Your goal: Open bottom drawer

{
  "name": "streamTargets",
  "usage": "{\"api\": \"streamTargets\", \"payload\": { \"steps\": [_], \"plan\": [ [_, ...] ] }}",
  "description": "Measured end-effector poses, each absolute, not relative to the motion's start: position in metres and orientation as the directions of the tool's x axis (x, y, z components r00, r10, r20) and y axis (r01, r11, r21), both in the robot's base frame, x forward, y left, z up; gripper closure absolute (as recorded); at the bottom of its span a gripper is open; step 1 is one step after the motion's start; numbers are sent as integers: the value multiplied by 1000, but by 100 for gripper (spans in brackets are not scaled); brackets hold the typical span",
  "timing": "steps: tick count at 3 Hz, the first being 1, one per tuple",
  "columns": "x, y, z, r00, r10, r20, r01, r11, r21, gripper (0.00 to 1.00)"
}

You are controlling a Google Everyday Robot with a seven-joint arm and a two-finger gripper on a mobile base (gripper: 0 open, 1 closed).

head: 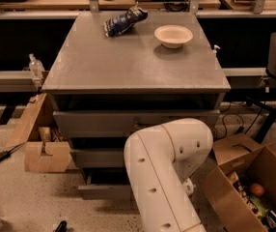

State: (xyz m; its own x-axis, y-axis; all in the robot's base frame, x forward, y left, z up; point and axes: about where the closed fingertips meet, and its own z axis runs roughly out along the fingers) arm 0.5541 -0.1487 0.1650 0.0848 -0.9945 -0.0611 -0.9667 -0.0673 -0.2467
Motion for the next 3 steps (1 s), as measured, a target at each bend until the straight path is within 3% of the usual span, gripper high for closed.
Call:
{"api": "streamTargets", "payload": {
  "steps": [2,3],
  "plan": [
    [554,-149,165,85,-995,-61,-967,-67,-247,100],
    [554,-149,165,85,-995,-61,-967,-67,-247,85]
  ]
}}
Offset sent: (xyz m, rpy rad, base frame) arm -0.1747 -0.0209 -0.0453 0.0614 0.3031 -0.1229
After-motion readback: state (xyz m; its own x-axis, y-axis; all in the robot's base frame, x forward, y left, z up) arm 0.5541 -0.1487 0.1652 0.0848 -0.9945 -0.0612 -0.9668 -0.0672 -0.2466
